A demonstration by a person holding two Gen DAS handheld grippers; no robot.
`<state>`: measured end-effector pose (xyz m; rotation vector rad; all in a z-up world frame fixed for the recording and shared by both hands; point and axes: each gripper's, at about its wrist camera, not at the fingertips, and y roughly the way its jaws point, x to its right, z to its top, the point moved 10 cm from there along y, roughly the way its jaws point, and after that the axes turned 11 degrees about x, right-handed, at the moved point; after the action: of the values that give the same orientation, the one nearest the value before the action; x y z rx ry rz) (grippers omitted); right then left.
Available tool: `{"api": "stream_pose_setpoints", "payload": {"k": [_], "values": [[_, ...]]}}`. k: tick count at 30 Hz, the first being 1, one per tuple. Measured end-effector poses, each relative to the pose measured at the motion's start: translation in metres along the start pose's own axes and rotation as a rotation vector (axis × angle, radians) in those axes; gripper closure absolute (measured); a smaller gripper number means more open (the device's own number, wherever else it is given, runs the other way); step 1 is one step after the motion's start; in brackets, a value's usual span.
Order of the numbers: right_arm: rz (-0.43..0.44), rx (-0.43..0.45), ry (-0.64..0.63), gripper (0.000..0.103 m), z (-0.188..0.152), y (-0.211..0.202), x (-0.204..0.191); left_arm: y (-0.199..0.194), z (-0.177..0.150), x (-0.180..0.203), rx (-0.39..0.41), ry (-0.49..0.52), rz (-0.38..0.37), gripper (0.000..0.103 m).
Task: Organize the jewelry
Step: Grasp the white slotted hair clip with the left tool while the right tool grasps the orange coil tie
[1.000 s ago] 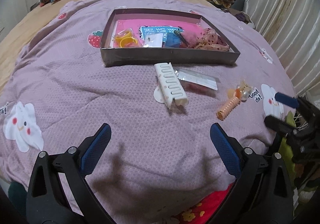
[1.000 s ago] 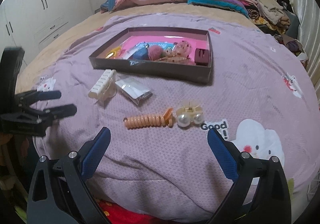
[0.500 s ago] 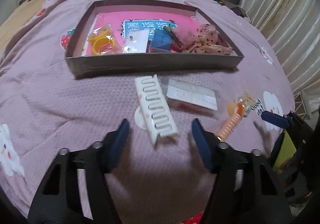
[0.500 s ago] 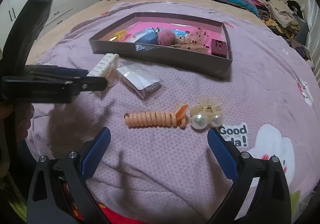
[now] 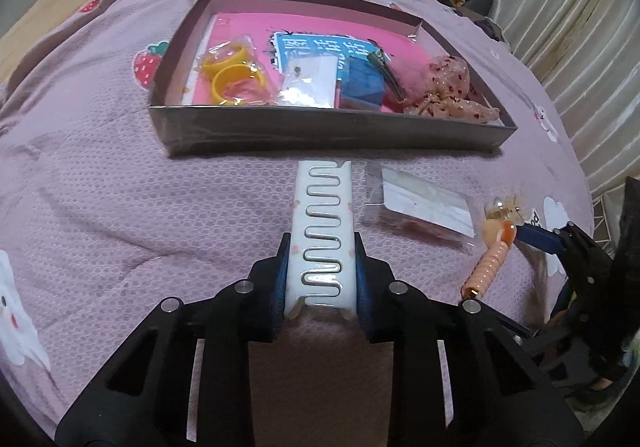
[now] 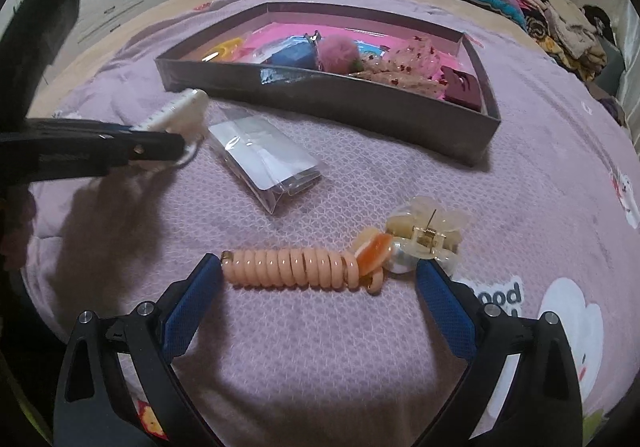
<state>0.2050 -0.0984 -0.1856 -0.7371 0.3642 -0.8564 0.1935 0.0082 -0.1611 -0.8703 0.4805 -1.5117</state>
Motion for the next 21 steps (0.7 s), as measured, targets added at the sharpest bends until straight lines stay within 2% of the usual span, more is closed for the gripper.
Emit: {"api": "stream_pose_setpoints", "payload": {"k": [2,3,6,12,21], "values": [[-0.004,-0.002,-0.011,0.007,0.000,0.006,0.000,-0.003,0.000,-0.001,0.005,-0.002,-0.001,0.083],[0.004,-0.009,-0.007,0.016,-0.001,0.008,-0.001,-0.006,0.000,-0.002,0.009,-0.004,-0.003,0.083],[0.026,-0.012,0.001,0.028,-0.001,0.012,-0.004,-0.010,0.001,-0.004,0.017,-0.009,-0.008,0.083],[0.053,0.004,-0.003,0.034,0.002,0.004,-0.012,-0.019,0.001,-0.006,0.029,-0.013,-0.016,0.083],[0.108,0.057,0.033,0.034,0.014,-0.025,-0.021,-0.037,0.006,0.000,0.059,0.002,-0.027,0.083]]}}
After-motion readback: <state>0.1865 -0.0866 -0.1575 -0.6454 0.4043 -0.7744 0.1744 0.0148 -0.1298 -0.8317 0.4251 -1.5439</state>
